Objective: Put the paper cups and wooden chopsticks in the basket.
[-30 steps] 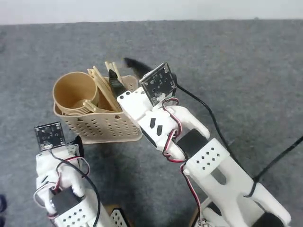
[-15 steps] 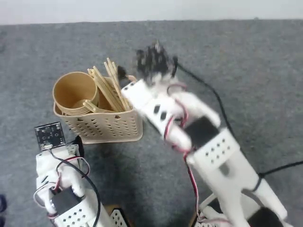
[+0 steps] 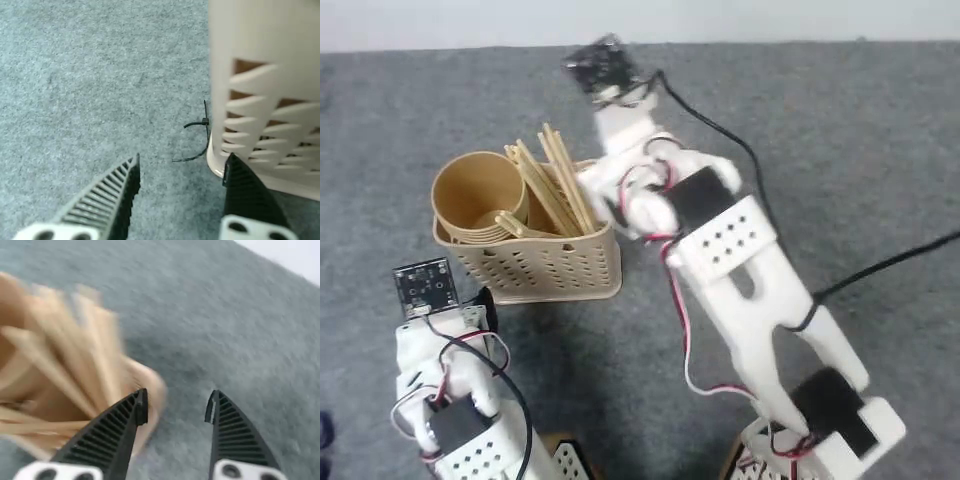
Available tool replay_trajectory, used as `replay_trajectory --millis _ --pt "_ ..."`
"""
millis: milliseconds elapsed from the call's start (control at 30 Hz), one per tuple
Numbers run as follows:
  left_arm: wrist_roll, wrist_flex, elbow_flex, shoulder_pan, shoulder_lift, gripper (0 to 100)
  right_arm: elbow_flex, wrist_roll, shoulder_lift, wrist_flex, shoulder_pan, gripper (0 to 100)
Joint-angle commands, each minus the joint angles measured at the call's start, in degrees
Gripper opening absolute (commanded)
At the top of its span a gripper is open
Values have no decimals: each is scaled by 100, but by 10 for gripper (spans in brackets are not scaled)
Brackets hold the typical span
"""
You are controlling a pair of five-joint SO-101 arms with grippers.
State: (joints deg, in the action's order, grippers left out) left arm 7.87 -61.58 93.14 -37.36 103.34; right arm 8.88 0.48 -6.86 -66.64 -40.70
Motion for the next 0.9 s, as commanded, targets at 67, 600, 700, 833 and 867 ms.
replay_trajectory --millis 67,600,700,833,867 --pt "26 132 -31 9 105 254 396 -88 277 -75 -198 199" --pt "26 132 -40 9 105 254 527 -18 1059 -646 -22 29" --pt "26 132 -40 9 105 254 527 220 1015 -857 101 12" --pt "26 132 -40 9 105 254 571 229 910 -1218 673 6" --pt "26 132 -40 9 105 254 563 237 857 -1288 848 6"
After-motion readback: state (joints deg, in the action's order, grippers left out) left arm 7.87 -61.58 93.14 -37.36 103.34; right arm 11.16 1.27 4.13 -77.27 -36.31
